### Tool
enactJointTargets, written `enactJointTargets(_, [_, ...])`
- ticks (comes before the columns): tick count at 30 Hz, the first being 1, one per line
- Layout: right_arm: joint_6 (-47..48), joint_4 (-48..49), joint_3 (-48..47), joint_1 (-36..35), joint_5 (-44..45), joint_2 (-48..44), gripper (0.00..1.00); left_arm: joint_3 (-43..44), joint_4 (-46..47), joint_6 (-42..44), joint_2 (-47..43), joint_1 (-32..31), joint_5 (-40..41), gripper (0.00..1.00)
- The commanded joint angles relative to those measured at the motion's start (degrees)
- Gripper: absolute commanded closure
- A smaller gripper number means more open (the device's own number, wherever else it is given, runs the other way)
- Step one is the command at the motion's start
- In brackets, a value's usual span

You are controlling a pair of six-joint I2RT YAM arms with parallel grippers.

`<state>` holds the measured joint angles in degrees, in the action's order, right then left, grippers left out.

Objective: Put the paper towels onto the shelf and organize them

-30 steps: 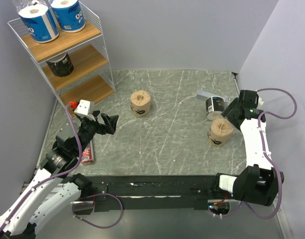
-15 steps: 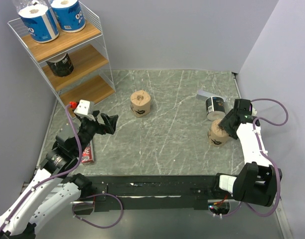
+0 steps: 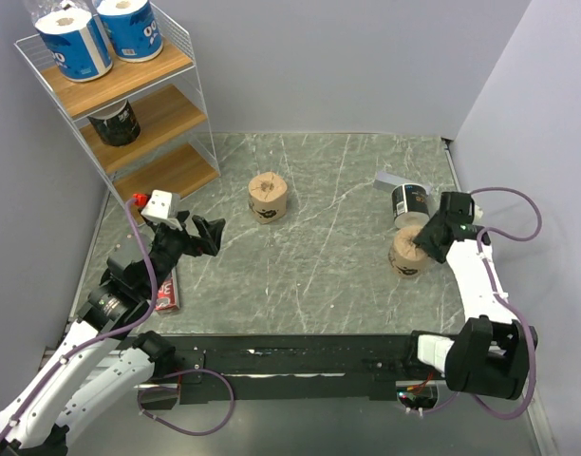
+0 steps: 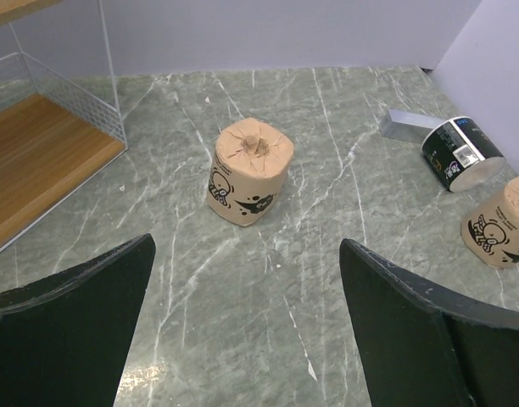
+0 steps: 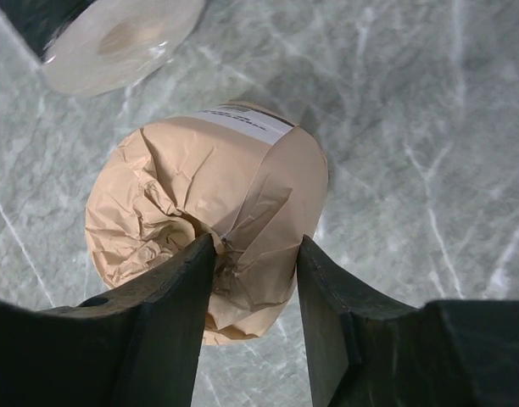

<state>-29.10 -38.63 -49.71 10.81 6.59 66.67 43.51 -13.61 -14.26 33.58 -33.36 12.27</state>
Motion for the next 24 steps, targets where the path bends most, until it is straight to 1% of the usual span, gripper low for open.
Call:
enactJointTargets(1, [-1.13,0.4,1.02,-4.56,-2.11,-0.23,0.5,0.09,1.3,0.02,-0.27,-0.21,1.26,0.03])
enactJointTargets(5, [-2.7,2.5,0.85,-9.83,-5.09,-0.14,0.53,0.18,1.04,0.11,-0.1,-0.21,2.05,0.04])
enactJointTargets(6, [-3.5,4.42,0.85,-13.76,-5.7,-0.66,0.53,0.18,1.04,0.11,-0.1,-0.3,2.14,0.03])
enactJointTargets(8, [-6.12,5.93,-0.38,-19.13,-5.98,-0.41,0.54,0.09,1.04,0.2,-0.27,-0.3,2.4,0.04])
enactJointTargets(9, [-6.75,6.63,-1.34,-24.99,-5.8,1.34,0.54,0.09,1.04,0.2,-0.36,-0.3,2.58,0.03])
enactJointTargets(11, [-8.76,5.68,-5.98,-29.94,-4.14,4.5,0.54,0.0,1.21,0.46,-0.36,-0.21,2.58,0.04])
enactJointTargets(12, [-9.3,5.24,-7.57,-32.58,-3.69,7.91,0.53,0.0,1.13,0.46,-0.53,-0.12,2.41,0.04])
enactJointTargets(13, [-9.57,5.23,-9.16,-36.69,-3.08,9.6,0.53,0.09,1.21,0.2,-0.45,-0.21,2.23,0.03])
enactJointTargets(16, [-10.89,5.76,-14.61,-43.82,-1.58,15.93,0.53,-0.52,2.18,-0.24,-0.97,-0.12,3.02,0.04])
enactJointTargets(17, [-11.15,5.59,-17.58,-44.99,-1.49,18.73,0.52,-0.61,2.27,-0.41,-1.15,-0.12,3.28,0.04])
enactJointTargets(21, [-10.45,5.06,-23.93,-48.42,-2.11,23.14,0.46,0.26,1.48,-2.52,0.86,-0.12,4.6,0.03])
enactJointTargets(22, [-10.1,4.62,-25.68,-48.6,-2.28,23.5,0.41,0.7,0.35,-2.7,1.83,-0.12,4.52,0.04])
enactJointTargets(24, [-9.49,3.92,-26.75,-48.6,-2.2,22.98,0.36,2.45,-1.33,-2.79,5.25,-0.12,3.73,0.03])
